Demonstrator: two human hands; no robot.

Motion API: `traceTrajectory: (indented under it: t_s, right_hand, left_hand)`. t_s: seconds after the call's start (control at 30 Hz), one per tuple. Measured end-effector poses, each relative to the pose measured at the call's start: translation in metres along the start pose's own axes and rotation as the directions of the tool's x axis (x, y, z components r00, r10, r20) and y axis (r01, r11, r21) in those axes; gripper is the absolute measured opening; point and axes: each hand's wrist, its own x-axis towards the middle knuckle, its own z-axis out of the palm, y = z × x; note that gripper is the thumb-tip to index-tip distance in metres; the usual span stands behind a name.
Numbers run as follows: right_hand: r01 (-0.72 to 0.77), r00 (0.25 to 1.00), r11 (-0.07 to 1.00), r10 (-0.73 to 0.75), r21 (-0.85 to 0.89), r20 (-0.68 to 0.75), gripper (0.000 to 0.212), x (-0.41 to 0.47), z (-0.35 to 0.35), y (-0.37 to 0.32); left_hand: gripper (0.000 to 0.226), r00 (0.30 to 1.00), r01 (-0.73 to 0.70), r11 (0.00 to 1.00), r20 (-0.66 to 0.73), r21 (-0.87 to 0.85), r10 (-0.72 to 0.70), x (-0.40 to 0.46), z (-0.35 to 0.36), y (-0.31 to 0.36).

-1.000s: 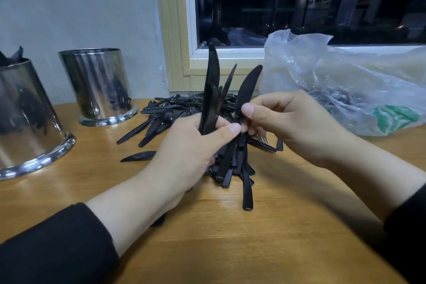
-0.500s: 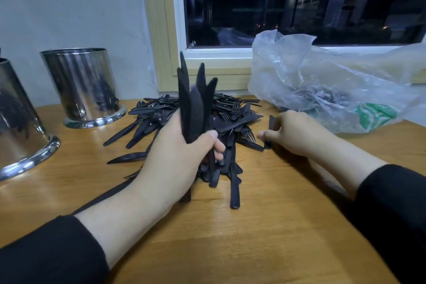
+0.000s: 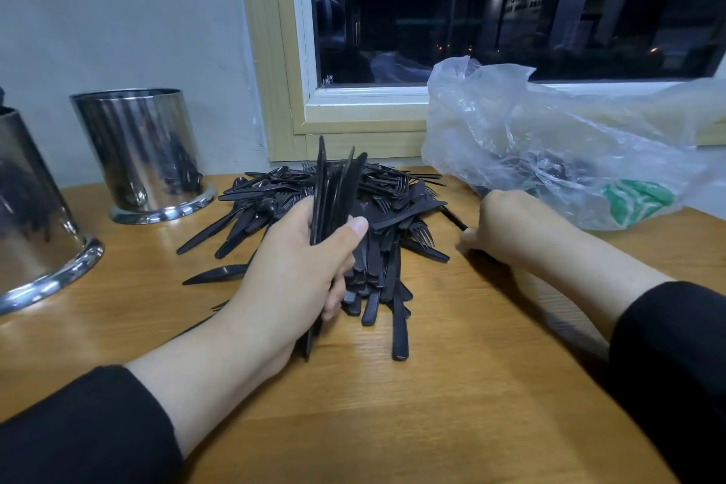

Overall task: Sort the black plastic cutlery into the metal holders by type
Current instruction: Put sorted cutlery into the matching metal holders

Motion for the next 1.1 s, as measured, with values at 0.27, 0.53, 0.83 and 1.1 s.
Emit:
traceTrajectory:
  t_s: [0.27,0.53,0.83,1.1]
  right_hand:
    - [0.004,0.993,0.996,0.007,0.093,-0.117,0.036,-0.004,-0.013,0.006]
    - [0.195,0.954,0.862,-0.056,0.467,-0.296,0.022,-0.024,-0.012,-0.024]
    - [0.316,0.944,0.79,-0.205,0.526,-0.259,0.021,-0.047,-0.007,-0.052]
    - [0.521,0.837,0.615,-0.504,0.592,-0.213,0.016,-0.075,-0.011,-0.074]
  left_hand:
    - [0.032,0.995,0.043,0.991,-0.085,-0.129,-0.055,0.001,-0.002,0.004]
    - [0.029,0.99,0.062,0.976,-0.115,-0.207,-0.088,0.003,-0.005,0.006]
    - [0.032,0.976,0.079,0.977,-0.183,-0.2,-0.117,0.007,-0.007,0.002]
    - [0.035,0.984,0.056,0.965,-0.149,-0.255,-0.096,0.008,-0.006,0.002]
